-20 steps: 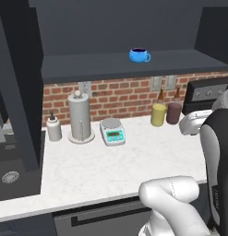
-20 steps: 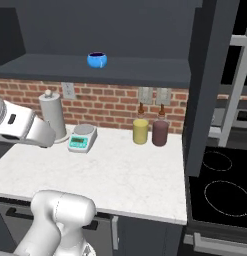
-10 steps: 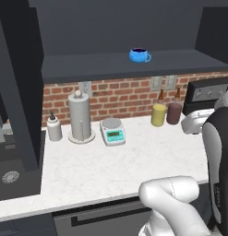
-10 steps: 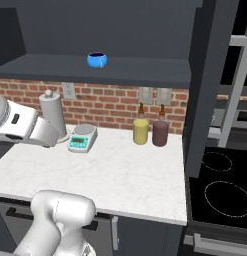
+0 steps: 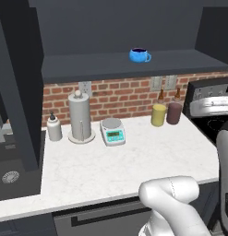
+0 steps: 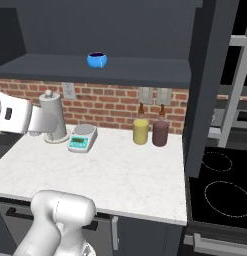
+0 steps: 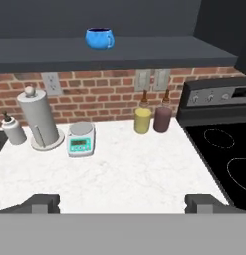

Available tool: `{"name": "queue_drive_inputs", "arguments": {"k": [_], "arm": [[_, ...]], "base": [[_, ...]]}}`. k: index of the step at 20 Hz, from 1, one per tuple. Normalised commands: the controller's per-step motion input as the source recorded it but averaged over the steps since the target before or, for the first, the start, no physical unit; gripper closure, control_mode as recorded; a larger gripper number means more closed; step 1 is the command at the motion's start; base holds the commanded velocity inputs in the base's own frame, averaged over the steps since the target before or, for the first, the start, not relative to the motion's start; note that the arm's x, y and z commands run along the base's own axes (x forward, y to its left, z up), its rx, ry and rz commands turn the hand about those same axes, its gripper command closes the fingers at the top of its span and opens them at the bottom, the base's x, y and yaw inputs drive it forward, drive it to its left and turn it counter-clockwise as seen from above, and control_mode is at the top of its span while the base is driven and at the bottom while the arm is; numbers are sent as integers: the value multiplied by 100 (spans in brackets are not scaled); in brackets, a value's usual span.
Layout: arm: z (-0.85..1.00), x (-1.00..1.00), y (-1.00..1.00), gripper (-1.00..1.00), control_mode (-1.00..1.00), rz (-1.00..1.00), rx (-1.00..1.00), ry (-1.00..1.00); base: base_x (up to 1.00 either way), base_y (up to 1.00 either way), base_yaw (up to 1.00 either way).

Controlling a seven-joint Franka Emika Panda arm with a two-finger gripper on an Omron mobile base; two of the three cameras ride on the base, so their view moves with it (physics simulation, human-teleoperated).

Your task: Gather all objects into one cabinet and sort the glasses and bowls to opposite sides.

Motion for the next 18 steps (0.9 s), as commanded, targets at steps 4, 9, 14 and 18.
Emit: {"name": "queue_drive_inputs", "arguments": {"k": [4,9,14,18], "arm": [[52,45,0,-100,-100,0,3,-19],[43,71,-1,-100,-100,4,4,-3],[26,72,-4,-100,-100,10,4,0],[1,38,-15,-100,-100,17,3,0]], "base": [[0,0,0],[0,0,0],[0,0,0],[0,0,0]]}}
